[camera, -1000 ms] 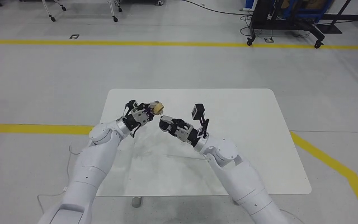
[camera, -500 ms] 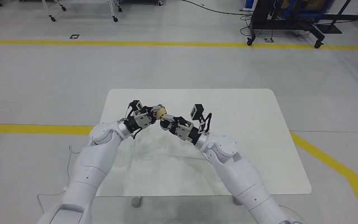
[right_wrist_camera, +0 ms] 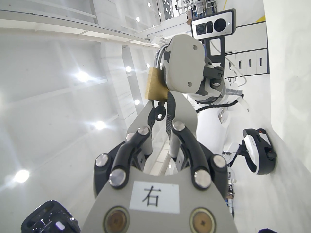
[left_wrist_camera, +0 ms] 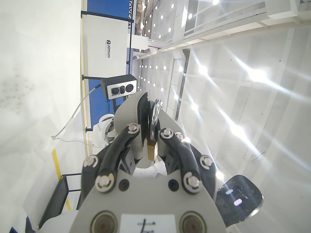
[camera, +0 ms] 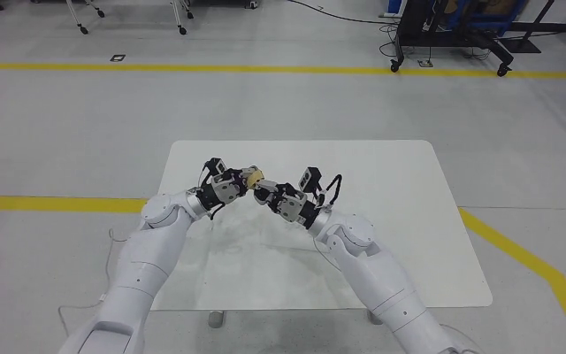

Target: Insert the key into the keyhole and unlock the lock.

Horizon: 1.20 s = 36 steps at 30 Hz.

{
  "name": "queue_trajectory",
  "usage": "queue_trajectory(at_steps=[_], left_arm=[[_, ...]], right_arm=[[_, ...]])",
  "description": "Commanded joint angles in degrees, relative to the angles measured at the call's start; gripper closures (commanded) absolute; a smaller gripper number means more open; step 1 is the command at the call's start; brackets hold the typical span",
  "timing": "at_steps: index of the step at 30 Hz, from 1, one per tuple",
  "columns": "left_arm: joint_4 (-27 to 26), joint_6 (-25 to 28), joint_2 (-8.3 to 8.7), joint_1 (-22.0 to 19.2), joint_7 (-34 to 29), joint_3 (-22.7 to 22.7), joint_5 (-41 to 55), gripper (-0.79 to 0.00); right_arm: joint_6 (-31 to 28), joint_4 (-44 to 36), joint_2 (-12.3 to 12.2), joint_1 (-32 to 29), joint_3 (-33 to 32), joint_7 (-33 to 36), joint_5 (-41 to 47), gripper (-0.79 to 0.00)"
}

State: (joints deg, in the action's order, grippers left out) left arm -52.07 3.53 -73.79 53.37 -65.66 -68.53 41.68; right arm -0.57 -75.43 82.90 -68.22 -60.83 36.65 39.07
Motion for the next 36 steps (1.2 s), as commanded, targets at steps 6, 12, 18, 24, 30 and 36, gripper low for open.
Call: queue_trajectory(at_steps=[6, 12, 18, 24, 30, 36], left_arm=[[-0.2, 0.6, 0.06, 0.1, 0.6, 0.0, -0.4, 0.0], [-0.4, 1.3, 0.14, 0.1, 1.2, 0.1, -1.2, 0.0], [-0.7, 2.4, 0.19, 0.3, 1.7, 0.2, -2.0, 0.0], [-1.2, 4.8, 0.29, 0.5, 2.0, -0.1, -2.4, 0.0], [-2.0, 7.5, 0.41, 1.2, 4.0, -0.8, -2.9, 0.0], [-2.8, 9.0, 0.46, 1.9, 6.0, -1.4, -2.6, 0.0]], right_arm=[[0.2, -0.3, -0.2, -0.1, 0.1, -0.3, -1.9, 0.0], [0.6, -1.3, -0.8, -0.4, -0.2, -0.7, -6.5, 0.0], [0.9, -2.5, -0.9, -1.5, -0.9, -1.1, -4.6, 0.0], [3.1, -1.6, -0.3, -2.0, -1.0, -0.6, 5.4, 0.0], [7.7, 0.4, 0.7, -2.2, -0.8, 1.0, 19.4, 0.0], [9.1, 2.0, 1.5, -1.9, -1.1, 1.2, 28.5, 0.0]])
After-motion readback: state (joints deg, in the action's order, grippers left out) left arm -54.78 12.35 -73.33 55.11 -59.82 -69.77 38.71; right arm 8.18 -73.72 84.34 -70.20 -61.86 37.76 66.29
